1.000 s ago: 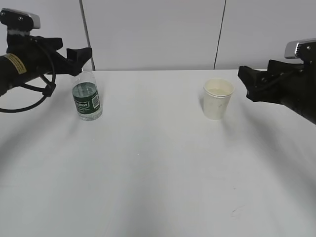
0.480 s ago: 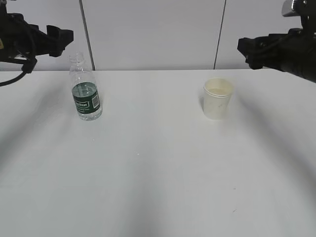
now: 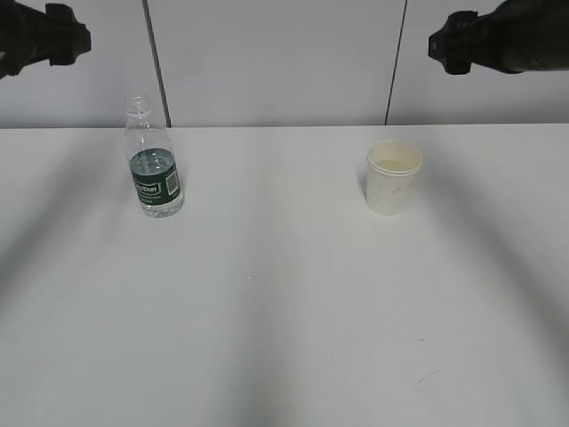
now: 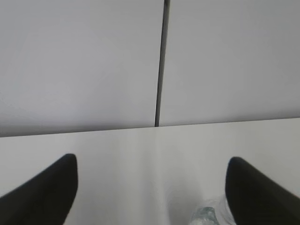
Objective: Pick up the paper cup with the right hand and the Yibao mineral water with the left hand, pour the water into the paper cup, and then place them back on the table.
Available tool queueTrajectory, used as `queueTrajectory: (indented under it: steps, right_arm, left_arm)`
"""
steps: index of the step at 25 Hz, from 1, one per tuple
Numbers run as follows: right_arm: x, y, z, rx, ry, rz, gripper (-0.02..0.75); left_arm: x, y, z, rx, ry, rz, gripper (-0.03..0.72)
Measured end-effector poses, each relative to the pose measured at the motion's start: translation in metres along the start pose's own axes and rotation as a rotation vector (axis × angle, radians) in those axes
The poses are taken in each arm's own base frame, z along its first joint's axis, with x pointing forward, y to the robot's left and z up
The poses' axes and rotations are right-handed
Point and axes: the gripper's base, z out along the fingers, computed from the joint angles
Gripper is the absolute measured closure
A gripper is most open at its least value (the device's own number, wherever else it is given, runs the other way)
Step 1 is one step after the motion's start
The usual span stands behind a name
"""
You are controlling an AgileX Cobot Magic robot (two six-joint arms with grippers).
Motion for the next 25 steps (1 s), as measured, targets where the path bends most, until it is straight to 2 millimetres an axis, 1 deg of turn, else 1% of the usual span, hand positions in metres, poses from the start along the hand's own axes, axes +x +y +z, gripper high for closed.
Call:
queueTrajectory:
  steps: [3,8,11,15,19,22,25]
  right_arm:
    - [-0.011,0.008,-0.003,0.026,0.059,-0.011,0.145]
    - [-0.019,0.020,-0.013,0.101,0.253,-0.007,0.145]
    - [-0.022,0.022,-0.024,0.148,0.407,0.037,0.151]
    - [-0.030,0.024,-0.042,0.139,0.590,0.079,0.187]
    - [-0.037,0.028,-0.057,0.103,0.716,0.121,0.213]
    - [-0.040,0.032,-0.062,0.062,0.757,0.124,0.217]
    - [-0.040,0.034,-0.063,0.037,0.767,0.131,0.218]
  left_arm:
    - [-0.017,-0.010,-0.012,-0.032,0.023,0.004,0.104]
    - [-0.031,-0.020,-0.027,-0.142,0.176,-0.019,0.104]
    - [-0.037,-0.022,-0.037,-0.171,0.288,-0.050,0.104]
    - [-0.037,-0.024,-0.049,-0.164,0.456,-0.071,0.104]
    - [-0.025,-0.025,-0.059,-0.160,0.648,-0.067,0.112]
    - [-0.017,-0.024,-0.067,-0.162,0.776,-0.023,0.114]
    - [-0.015,-0.026,-0.068,-0.139,0.805,-0.007,0.120]
